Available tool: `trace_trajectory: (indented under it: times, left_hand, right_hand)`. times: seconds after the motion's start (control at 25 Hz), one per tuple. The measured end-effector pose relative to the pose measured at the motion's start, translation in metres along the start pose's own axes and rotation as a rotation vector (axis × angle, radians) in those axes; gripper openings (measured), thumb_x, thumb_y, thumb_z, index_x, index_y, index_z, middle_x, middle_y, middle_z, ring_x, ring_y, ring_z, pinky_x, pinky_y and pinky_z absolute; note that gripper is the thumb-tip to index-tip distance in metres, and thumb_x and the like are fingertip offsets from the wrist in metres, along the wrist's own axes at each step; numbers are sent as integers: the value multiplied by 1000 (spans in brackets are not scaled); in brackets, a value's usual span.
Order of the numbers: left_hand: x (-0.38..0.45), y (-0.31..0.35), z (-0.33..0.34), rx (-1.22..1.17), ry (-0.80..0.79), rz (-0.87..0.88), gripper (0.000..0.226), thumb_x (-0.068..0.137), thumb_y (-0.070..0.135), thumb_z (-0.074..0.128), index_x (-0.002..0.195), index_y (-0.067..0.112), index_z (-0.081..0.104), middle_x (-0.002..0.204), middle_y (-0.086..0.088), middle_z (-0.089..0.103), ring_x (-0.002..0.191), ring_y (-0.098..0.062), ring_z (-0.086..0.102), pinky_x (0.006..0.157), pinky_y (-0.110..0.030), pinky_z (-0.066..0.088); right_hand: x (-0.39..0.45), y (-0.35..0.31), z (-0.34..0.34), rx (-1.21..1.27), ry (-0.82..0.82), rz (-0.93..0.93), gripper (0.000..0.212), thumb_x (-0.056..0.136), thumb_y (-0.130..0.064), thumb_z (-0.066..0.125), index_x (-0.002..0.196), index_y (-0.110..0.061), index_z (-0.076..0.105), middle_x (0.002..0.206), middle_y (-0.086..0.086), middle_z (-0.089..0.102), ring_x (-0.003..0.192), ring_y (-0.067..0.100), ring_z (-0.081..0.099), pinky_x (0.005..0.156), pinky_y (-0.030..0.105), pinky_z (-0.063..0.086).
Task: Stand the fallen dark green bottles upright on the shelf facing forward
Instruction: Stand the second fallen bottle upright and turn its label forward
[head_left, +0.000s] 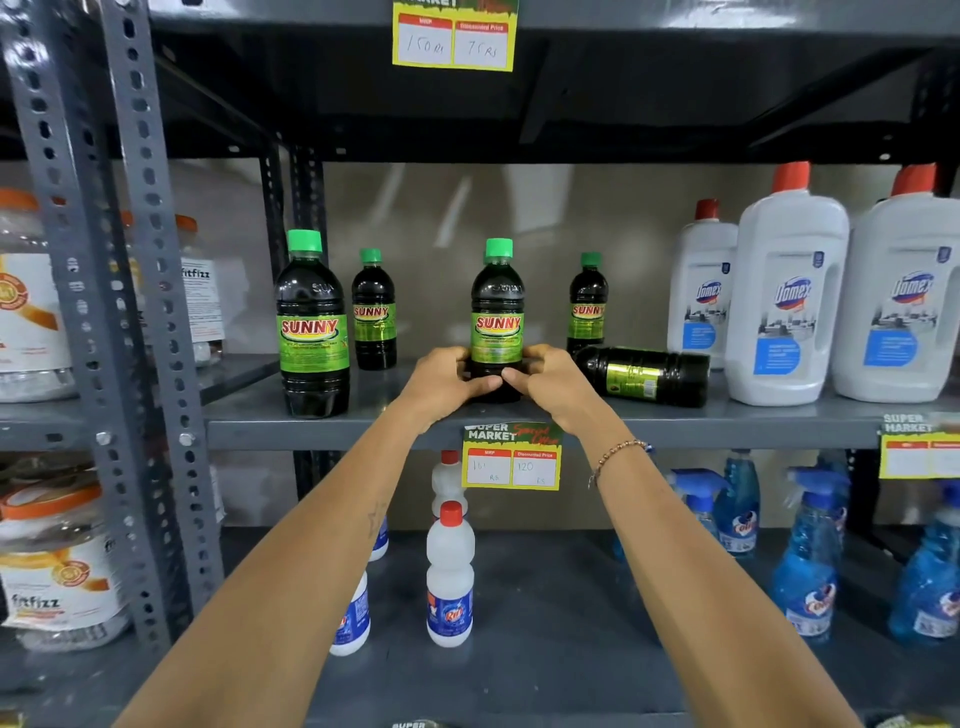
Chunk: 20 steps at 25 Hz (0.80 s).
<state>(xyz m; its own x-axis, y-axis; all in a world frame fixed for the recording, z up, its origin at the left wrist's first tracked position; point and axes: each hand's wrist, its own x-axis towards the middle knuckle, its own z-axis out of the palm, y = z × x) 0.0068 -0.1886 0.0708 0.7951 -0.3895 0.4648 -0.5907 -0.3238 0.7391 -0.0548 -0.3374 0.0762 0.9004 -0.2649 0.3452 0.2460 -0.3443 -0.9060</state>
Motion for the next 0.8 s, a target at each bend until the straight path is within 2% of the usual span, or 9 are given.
trace_trajectory:
  times: [0.2, 0.4, 0.52, 0.8]
  left_hand:
    - [-13, 10, -6, 14, 28, 10, 52, 68, 30, 84, 113, 12, 64, 105, -3, 70, 97, -14, 65, 89, -28, 50]
    - [-26, 14, -13, 14, 16, 56, 57, 63, 38, 85, 111, 14, 63, 97, 5, 69, 91, -7, 66, 81, -20, 50]
    - [-31, 16, -15, -12, 32, 70, 59, 60, 40, 87, 108, 14, 64, 94, 7, 70, 89, -3, 66, 76, -15, 51]
    - [-37, 10, -18, -59, 62, 87, 57, 58, 39, 88, 104, 16, 64, 93, 11, 70, 87, -4, 67, 79, -22, 55]
  right_hand:
    - [-5, -6, -7, -29, -55, 40, 47, 86, -9, 67, 129, -6, 48, 127, 15, 60, 119, 28, 56, 104, 45, 45]
    - [-18, -9, -19, 28, -112, 59, 39, 85, -7, 68, 119, -9, 49, 125, 16, 61, 116, 29, 59, 102, 46, 47]
    - [-21, -10, -23, 32, -146, 56, 49, 84, -7, 69, 128, -4, 46, 127, 16, 60, 117, 28, 58, 103, 44, 47]
    - [-29, -11, -24, 62, -191, 24, 51, 85, -6, 68, 130, -2, 46, 126, 17, 59, 119, 26, 57, 98, 35, 50]
